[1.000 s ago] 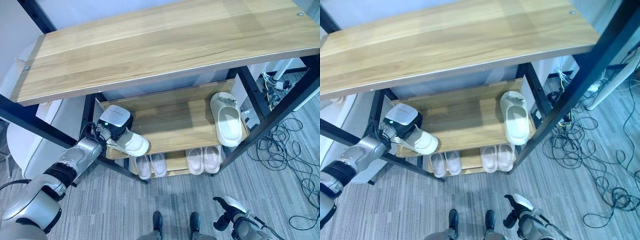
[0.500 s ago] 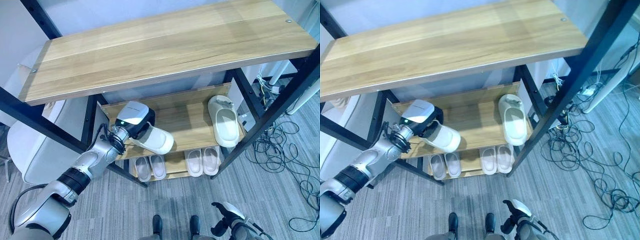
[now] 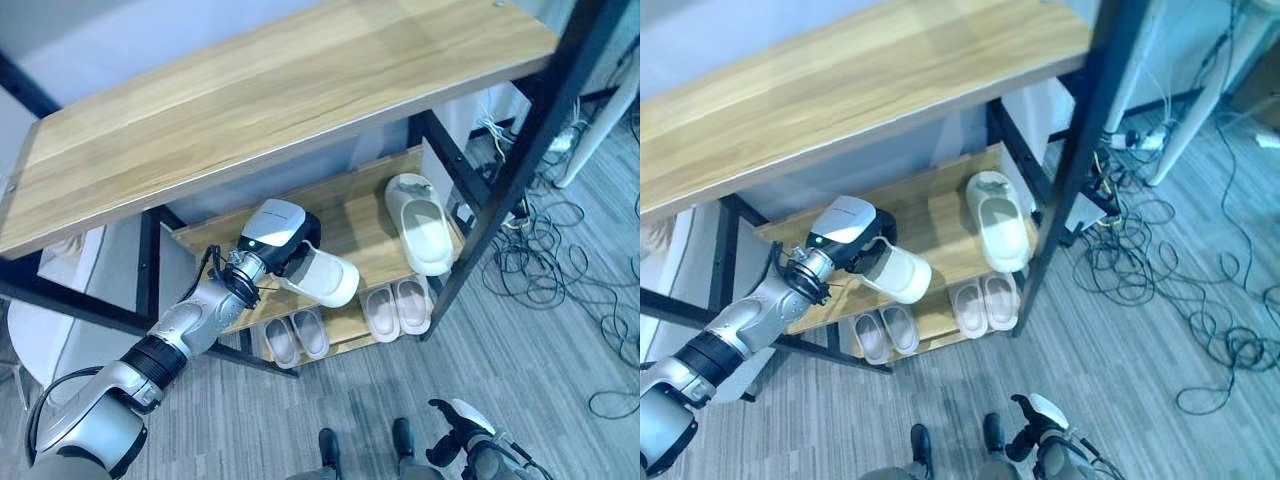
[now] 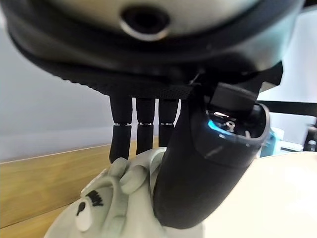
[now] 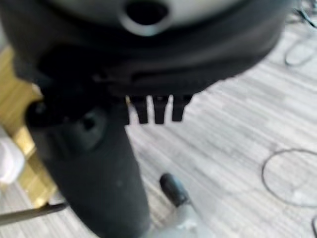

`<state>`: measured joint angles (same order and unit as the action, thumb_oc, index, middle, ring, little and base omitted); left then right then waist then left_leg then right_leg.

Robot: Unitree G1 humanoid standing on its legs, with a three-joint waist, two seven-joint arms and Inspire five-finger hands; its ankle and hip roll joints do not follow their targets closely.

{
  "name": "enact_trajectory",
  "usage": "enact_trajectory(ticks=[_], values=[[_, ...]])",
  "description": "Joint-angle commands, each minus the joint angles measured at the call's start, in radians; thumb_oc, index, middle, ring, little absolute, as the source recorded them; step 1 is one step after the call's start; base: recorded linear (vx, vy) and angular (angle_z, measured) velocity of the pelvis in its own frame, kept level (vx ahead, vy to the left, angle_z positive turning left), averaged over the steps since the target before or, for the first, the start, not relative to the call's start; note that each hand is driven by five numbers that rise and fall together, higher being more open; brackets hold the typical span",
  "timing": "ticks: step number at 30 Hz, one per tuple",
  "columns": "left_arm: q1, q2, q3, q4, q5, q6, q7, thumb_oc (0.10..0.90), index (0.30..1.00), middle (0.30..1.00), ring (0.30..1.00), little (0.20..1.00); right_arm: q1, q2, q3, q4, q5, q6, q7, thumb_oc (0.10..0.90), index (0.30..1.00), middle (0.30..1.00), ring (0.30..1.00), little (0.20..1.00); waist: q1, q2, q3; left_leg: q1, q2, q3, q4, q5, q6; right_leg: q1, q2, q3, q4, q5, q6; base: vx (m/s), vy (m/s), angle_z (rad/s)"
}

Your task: Arrange the slippers neatly on the shoe rack.

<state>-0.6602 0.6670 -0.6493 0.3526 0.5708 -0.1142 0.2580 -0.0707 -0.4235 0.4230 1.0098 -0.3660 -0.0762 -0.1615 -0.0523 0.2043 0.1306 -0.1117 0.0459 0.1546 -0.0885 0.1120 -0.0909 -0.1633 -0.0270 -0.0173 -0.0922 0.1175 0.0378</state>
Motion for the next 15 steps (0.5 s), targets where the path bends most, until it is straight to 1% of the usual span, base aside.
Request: enact_trajectory(ticks=[1,5,11,15], values=[[-0.167,-0.01,0.094,0.049,-0.04,-0.011,0.127,0.4,0.3,0.3,0.3,0.3,0.031,-0.05,0.001,-0.052,0.022,-0.016,-0.03,0.8,0.9,0.9,0.9,0.9,-0.006,-0.03,-0.048,-0.074,-0.049,-0.022,0.001,-0.024,0.027,-0.014,-0.064,-0.079,0.005,-0.093,0.103,0.01,0.014,-0.25],[-0.237,-0.013,0.061,0.088,-0.04,-0.004,0.139,0.4,0.3,0.3,0.3,0.3,0.042,-0.059,-0.002,-0.059,0.032,-0.021,-0.029,0.8,0.9,0.9,0.9,0.9,-0.026,-0.035,-0.043,-0.084,-0.053,-0.015,0.001,-0.028,0.029,-0.034,-0.066,-0.066,0.005,-0.085,0.103,0.0,0.011,-0.09],[-0.304,-0.025,0.031,0.106,-0.037,0.001,0.157,0.4,0.3,0.3,0.3,0.3,0.04,-0.062,0.002,-0.059,0.043,-0.024,-0.03,0.8,0.9,0.9,0.9,0.9,-0.035,-0.038,-0.042,-0.105,-0.054,-0.013,0.001,-0.024,0.03,-0.059,-0.069,-0.063,0.005,-0.075,0.105,0.0,0.001,-0.1],[-0.366,-0.034,-0.015,0.156,-0.023,0.005,0.164,0.4,0.3,0.3,0.3,0.3,0.034,-0.07,0.012,-0.068,0.05,-0.031,-0.03,0.8,0.9,0.9,0.9,0.9,-0.047,-0.043,-0.035,-0.124,-0.053,-0.008,0.001,-0.021,0.032,-0.082,-0.068,-0.054,0.005,-0.067,0.106,0.0,0.003,-0.02]])
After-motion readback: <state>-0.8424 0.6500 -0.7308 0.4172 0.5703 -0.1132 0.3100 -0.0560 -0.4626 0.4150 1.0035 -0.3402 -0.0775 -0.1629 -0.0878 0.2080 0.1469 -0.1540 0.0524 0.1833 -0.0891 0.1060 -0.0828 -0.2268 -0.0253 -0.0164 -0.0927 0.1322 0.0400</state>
